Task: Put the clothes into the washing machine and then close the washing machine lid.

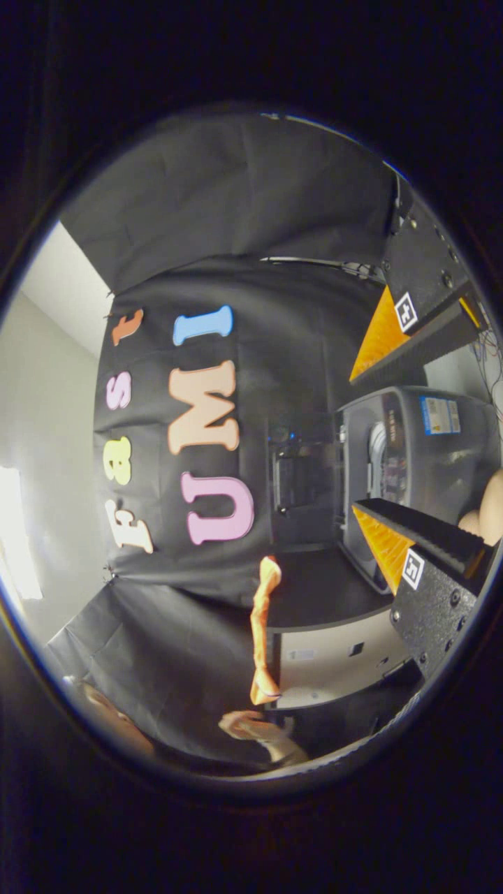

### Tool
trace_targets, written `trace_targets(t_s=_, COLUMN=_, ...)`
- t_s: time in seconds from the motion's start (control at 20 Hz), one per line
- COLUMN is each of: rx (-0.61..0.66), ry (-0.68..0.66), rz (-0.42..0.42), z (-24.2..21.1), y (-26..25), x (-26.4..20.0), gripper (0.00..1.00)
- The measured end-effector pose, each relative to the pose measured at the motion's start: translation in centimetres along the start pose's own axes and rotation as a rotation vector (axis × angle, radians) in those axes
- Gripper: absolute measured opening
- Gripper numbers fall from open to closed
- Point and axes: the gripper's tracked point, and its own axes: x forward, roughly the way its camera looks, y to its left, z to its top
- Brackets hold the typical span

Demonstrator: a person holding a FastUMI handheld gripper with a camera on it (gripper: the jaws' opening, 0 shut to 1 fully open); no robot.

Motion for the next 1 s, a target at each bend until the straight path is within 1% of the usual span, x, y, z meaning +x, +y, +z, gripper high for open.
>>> trace_targets(t_s=0.2, rx=-0.037, ry=-0.035, rz=0.115, z=7.4, y=5.7, x=4.7, gripper=0.97)
trace_targets(t_s=0.4, rx=-0.067, ry=-0.041, rz=0.245, z=12.0, y=13.7, x=9.6, gripper=0.97)
trace_targets(t_s=0.55, rx=-0.092, ry=-0.025, rz=0.346, z=14.4, y=20.4, x=13.1, gripper=0.97)
trace_targets(t_s=0.75, rx=-0.097, ry=0.04, rz=0.458, z=15.5, y=28.1, x=17.5, gripper=0.97)
trace_targets(t_s=0.85, rx=-0.092, ry=0.103, rz=0.505, z=15.6, y=31.6, x=19.7, gripper=0.97)
trace_targets(t_s=1.0, rx=-0.135, ry=0.233, rz=0.546, z=13.1, y=35.1, x=22.8, gripper=0.97)
